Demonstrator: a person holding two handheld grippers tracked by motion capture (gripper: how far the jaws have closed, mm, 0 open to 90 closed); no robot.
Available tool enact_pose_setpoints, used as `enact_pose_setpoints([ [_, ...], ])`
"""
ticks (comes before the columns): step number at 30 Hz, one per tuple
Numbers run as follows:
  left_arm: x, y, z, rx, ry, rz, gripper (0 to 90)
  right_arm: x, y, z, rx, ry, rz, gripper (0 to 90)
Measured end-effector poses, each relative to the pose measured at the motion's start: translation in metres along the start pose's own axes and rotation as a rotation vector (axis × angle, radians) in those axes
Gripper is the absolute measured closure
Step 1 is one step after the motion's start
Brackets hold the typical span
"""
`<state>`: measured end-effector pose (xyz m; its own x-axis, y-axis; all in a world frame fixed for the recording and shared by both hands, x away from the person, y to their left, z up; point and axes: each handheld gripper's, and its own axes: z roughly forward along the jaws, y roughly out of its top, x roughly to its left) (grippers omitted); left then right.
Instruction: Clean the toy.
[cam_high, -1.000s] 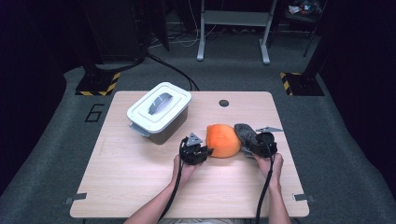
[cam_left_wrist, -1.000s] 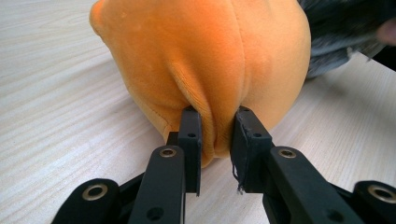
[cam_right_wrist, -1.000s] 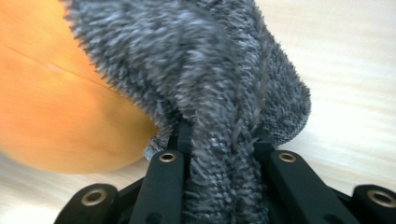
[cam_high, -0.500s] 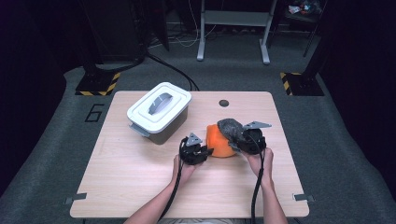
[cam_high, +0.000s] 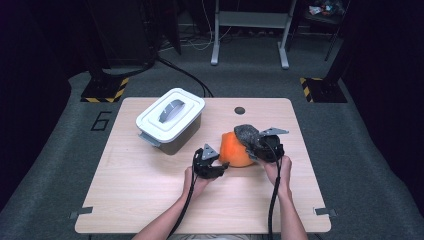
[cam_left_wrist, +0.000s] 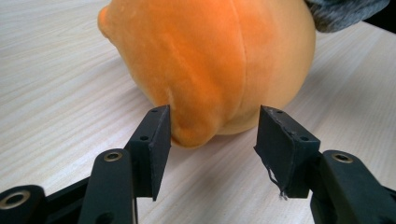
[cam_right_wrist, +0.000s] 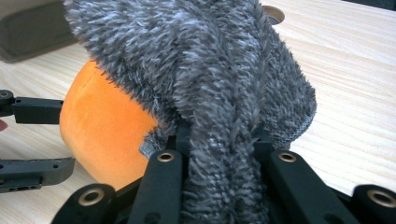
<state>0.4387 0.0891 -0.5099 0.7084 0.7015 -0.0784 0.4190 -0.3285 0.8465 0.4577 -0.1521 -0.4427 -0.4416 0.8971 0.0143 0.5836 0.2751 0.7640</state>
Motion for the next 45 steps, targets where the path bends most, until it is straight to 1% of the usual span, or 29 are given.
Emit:
enact_pose_setpoints([
  [1, 0.001, 0.000, 0.000, 0.003, 0.003, -0.002, 44.1, 0.000, 0.000, 0.000, -0.001, -0.001, 0.012, 73.6],
  [2, 0.001, 0.000, 0.001, 0.004, 0.015, 0.000, 43.4, 0.000, 0.000, 0.001, -0.002, -0.003, 0.013, 73.7],
  [4, 0.002, -0.001, 0.004, 0.011, 0.015, -0.009, 43.1, -0.001, 0.000, 0.001, 0.001, 0.003, 0.014, 73.6],
  [5, 0.002, -0.001, 0.005, 0.016, 0.015, -0.007, 43.1, -0.002, 0.000, 0.001, -0.002, 0.002, 0.013, 73.6],
  [6, 0.002, -0.002, 0.006, 0.010, 0.012, -0.007, 43.8, -0.003, -0.001, 0.001, 0.003, 0.001, 0.003, 73.6],
  [8, 0.002, -0.002, 0.007, 0.000, 0.009, -0.001, 49.3, -0.004, -0.001, 0.002, 0.001, 0.006, 0.002, 73.6],
  [9, 0.001, -0.001, 0.008, -0.007, 0.007, 0.001, 52.4, -0.004, -0.001, 0.001, 0.002, 0.006, 0.010, 73.5],
  [11, 0.000, -0.001, 0.008, -0.016, 0.004, 0.000, 60.5, -0.004, -0.001, 0.002, -0.001, 0.004, 0.011, 73.5],
  [12, 0.000, -0.001, 0.007, -0.022, 0.005, 0.007, 63.9, -0.004, -0.001, 0.001, -0.003, 0.004, 0.010, 73.5],
  [13, -0.001, -0.001, 0.007, -0.024, 0.003, 0.006, 67.2, -0.004, -0.001, 0.001, -0.008, 0.005, 0.016, 73.6],
  [14, -0.001, 0.000, 0.007, -0.022, -0.005, 0.005, 69.9, -0.005, -0.002, 0.000, -0.009, 0.008, 0.014, 73.6],
  [17, -0.002, 0.001, 0.005, -0.022, -0.014, 0.013, 74.8, -0.006, -0.002, -0.007, -0.030, 0.016, 0.029, 73.7],
  [19, -0.004, 0.001, 0.003, -0.025, -0.019, 0.010, 75.9, -0.006, -0.003, -0.013, -0.045, 0.019, 0.037, 73.7],
  [20, -0.005, 0.002, 0.002, -0.026, -0.024, 0.007, 76.3, -0.006, -0.003, -0.016, -0.050, 0.018, 0.029, 73.7],
  [22, -0.006, 0.004, 0.000, -0.029, -0.041, -0.005, 76.7, -0.002, -0.003, -0.021, -0.056, 0.037, 0.037, 73.6],
  [23, -0.007, 0.006, 0.000, -0.036, -0.045, -0.015, 76.8, 0.000, -0.003, -0.023, -0.060, 0.043, 0.027, 73.6],
  [24, -0.008, 0.007, -0.001, -0.040, -0.049, -0.015, 76.8, 0.002, -0.002, -0.026, -0.064, 0.040, 0.021, 73.6],
  [28, -0.011, 0.011, -0.005, -0.053, -0.059, -0.008, 77.1, 0.013, 0.003, -0.033, -0.078, 0.077, -0.004, 73.5],
  [32, -0.015, 0.014, -0.009, -0.058, -0.069, 0.010, 77.7, 0.027, 0.009, -0.032, -0.086, 0.112, -0.033, 73.3],
  [33, -0.016, 0.014, -0.009, -0.059, -0.072, 0.000, 77.9, 0.030, 0.010, -0.030, -0.068, 0.118, -0.052, 73.3],
  [34, -0.017, 0.014, -0.009, -0.058, -0.073, -0.004, 78.0, 0.034, 0.011, -0.026, -0.054, 0.117, -0.056, 73.3],
  [35, -0.015, 0.014, -0.009, -0.048, -0.067, 0.016, 78.1, 0.037, 0.011, -0.022, -0.039, 0.100, -0.066, 73.2],
  [37, -0.014, 0.013, -0.008, -0.043, -0.067, 0.000, 78.2, 0.039, 0.011, -0.015, -0.025, 0.082, -0.096, 73.3],
  [38, -0.013, 0.012, -0.008, -0.045, -0.066, -0.004, 78.3, 0.041, 0.011, -0.014, -0.021, 0.077, -0.084, 73.3],
  [41, -0.012, 0.011, -0.008, -0.044, -0.070, -0.006, 78.3, 0.039, 0.010, -0.013, -0.025, 0.068, -0.097, 73.3],
  [42, -0.012, 0.011, -0.008, -0.043, -0.074, -0.007, 78.3, 0.039, 0.009, -0.014, -0.019, 0.065, -0.087, 73.2],
  [43, -0.013, 0.012, -0.008, -0.044, -0.072, -0.006, 78.3, 0.037, 0.009, -0.014, -0.021, 0.062, -0.096, 73.3],
  [45, -0.013, 0.012, -0.007, -0.046, -0.072, -0.006, 78.2, 0.033, 0.008, -0.015, -0.023, 0.047, -0.086, 73.2],
])
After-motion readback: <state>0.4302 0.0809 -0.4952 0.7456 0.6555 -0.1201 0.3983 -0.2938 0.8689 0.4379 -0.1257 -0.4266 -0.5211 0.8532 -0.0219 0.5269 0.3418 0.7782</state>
